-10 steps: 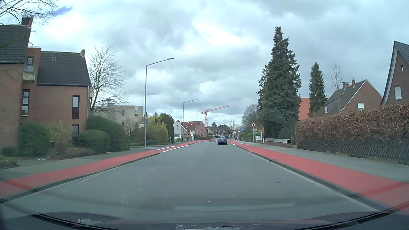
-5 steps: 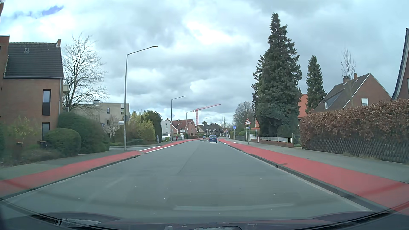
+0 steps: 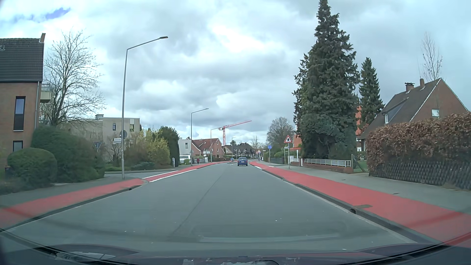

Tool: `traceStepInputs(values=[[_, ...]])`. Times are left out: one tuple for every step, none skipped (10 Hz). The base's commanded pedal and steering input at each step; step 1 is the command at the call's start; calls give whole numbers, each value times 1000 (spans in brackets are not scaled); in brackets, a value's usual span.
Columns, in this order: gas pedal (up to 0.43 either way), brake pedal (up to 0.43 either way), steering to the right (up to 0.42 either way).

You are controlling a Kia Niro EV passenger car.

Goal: Follow the waypoints while adhering to traffic rules and regulations

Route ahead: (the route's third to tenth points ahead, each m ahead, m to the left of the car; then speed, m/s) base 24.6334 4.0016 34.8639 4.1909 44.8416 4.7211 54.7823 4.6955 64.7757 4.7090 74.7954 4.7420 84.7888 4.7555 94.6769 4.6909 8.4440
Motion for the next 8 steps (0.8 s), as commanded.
traceStepInputs(values=[[240,0,5],[240,0,5],[240,0,5],[228,0,5],[209,0,5],[189,0,3],[177,0,0],[177,0,-2]])
